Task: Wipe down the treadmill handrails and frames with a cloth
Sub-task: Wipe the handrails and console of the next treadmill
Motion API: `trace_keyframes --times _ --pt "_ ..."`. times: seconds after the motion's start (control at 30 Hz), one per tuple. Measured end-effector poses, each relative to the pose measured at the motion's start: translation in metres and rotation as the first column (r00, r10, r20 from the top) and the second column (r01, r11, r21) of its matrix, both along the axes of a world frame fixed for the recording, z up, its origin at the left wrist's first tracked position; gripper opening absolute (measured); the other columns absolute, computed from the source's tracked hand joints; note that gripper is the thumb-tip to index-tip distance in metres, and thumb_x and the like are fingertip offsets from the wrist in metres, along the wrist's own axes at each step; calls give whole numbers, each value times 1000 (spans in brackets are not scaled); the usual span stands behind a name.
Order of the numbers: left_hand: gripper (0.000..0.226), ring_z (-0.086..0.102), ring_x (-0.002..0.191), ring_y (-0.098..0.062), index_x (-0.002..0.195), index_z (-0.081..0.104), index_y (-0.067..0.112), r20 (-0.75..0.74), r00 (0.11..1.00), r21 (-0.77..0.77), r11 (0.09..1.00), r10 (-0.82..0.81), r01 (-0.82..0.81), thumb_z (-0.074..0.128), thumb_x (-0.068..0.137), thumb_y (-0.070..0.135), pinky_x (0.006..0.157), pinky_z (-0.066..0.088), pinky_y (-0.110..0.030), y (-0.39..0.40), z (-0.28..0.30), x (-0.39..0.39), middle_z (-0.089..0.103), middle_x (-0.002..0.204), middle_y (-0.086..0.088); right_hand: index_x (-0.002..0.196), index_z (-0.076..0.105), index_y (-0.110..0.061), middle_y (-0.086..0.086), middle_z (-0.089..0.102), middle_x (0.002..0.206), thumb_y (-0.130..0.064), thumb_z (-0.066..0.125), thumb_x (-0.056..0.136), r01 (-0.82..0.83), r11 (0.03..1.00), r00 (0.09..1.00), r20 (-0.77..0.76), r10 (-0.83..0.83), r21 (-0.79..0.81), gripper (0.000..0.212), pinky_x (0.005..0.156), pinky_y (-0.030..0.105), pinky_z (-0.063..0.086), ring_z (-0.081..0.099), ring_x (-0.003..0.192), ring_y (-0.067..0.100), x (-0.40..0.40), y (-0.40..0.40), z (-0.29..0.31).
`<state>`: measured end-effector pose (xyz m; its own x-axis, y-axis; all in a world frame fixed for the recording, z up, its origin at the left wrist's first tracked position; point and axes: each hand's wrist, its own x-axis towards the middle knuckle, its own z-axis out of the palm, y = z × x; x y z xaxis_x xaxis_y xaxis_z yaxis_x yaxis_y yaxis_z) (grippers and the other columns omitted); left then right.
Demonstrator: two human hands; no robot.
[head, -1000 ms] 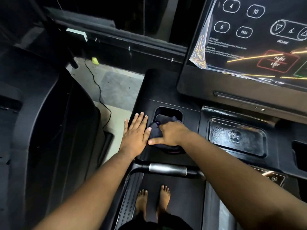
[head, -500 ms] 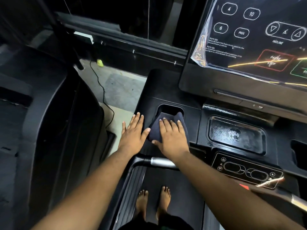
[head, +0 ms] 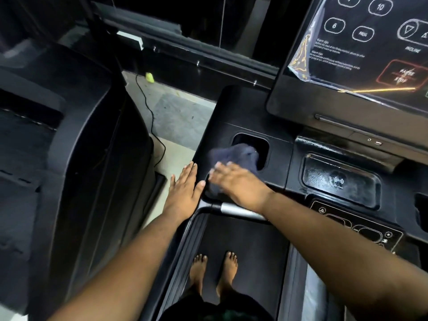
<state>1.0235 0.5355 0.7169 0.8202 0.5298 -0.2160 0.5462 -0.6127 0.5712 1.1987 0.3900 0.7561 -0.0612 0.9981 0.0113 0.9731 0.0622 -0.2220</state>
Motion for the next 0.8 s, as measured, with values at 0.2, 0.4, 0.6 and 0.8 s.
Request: trace_keyframes --times 0.2,0.4,0.6,0.8 --pt "68 10 159 -13 163 22 13 52 987 -92 985 153 -148 26 106 48 128 1 -44 7 -3 -27 18 171 -1 165 9 -30 5 -7 173 -69 42 97 382 880 924 113 -365 -282 86 121 70 1 -10 159 28 14 44 17" --pt "61 9 159 -14 164 16 13 19 995 -78 992 102 -100 36 111 35 128 1 -40 5 -5 -60 15 172 -2 164 20 -33 -5 4 173 -67 31 102 324 879 945 73 -319 -351 71 122 62 -13 -9 159 18 -24 54 19" --pt "76 10 157 -7 165 13 14 30 977 -203 958 213 -203 28 97 47 127 1 -31 -27 6 -128 13 172 1 163 21 -29 0 13 172 -82 28 92 72 937 996 65 -53 -341 89 123 60 -12 -1 159 21 -113 21 16" --pt "80 9 158 -10 165 12 15 -15 960 -134 951 278 -278 25 94 51 129 -1 -35 -72 1 -218 12 172 2 161 25 -32 -1 13 172 -89 10 84 173 912 973 207 -100 -372 97 114 75 -13 -3 159 20 -107 38 24"
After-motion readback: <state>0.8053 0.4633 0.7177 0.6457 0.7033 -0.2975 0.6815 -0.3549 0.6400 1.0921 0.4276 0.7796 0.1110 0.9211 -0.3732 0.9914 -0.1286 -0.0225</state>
